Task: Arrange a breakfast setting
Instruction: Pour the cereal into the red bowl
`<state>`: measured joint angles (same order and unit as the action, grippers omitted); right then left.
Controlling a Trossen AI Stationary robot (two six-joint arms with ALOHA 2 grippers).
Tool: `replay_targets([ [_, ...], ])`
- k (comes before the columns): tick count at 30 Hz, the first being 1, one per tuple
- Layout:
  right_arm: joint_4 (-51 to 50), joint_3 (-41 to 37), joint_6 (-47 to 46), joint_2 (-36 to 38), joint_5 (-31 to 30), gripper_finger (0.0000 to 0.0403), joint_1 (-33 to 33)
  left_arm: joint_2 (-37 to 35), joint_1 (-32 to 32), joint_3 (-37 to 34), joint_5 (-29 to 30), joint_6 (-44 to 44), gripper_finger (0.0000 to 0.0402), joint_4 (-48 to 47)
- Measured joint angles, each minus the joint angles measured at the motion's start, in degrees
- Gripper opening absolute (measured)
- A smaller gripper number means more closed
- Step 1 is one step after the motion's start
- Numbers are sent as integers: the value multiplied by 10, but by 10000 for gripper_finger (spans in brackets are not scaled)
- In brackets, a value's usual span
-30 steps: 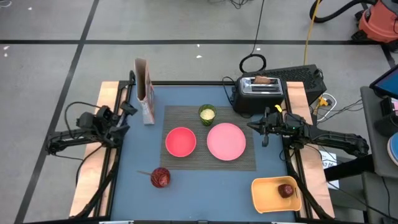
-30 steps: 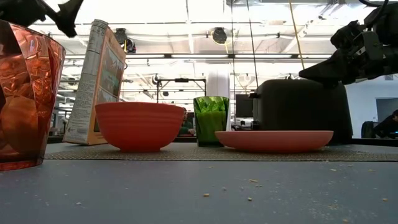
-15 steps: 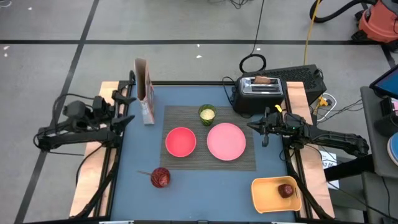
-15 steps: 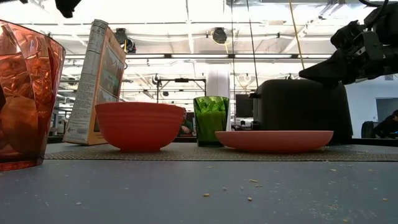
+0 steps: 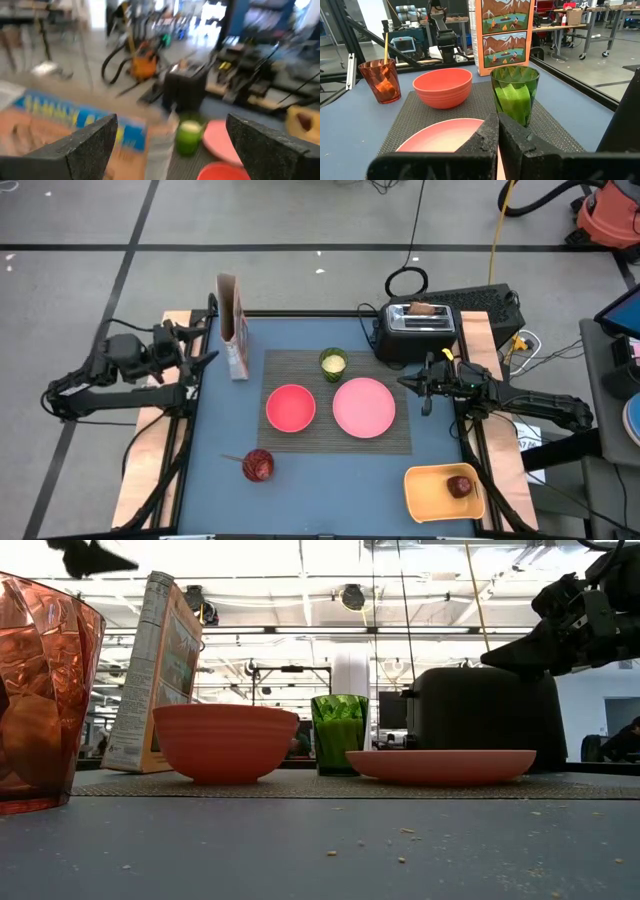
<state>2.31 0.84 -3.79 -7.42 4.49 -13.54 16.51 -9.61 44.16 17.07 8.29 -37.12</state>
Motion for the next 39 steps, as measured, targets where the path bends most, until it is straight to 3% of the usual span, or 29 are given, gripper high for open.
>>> replay_targets([
  [11,0,0,0,0,0,0,0,10,0,-15,36,69,379,-102],
  [20,0,0,0,0,0,0,0,95,0,-21,42,76,379,-98],
  [26,0,0,0,0,0,0,0,144,0,-21,101,105,379,-108],
  [34,0,0,0,0,0,0,0,188,0,-21,105,141,379,-106],
  [39,0,0,0,0,0,0,0,209,0,-21,161,181,379,-106],
])
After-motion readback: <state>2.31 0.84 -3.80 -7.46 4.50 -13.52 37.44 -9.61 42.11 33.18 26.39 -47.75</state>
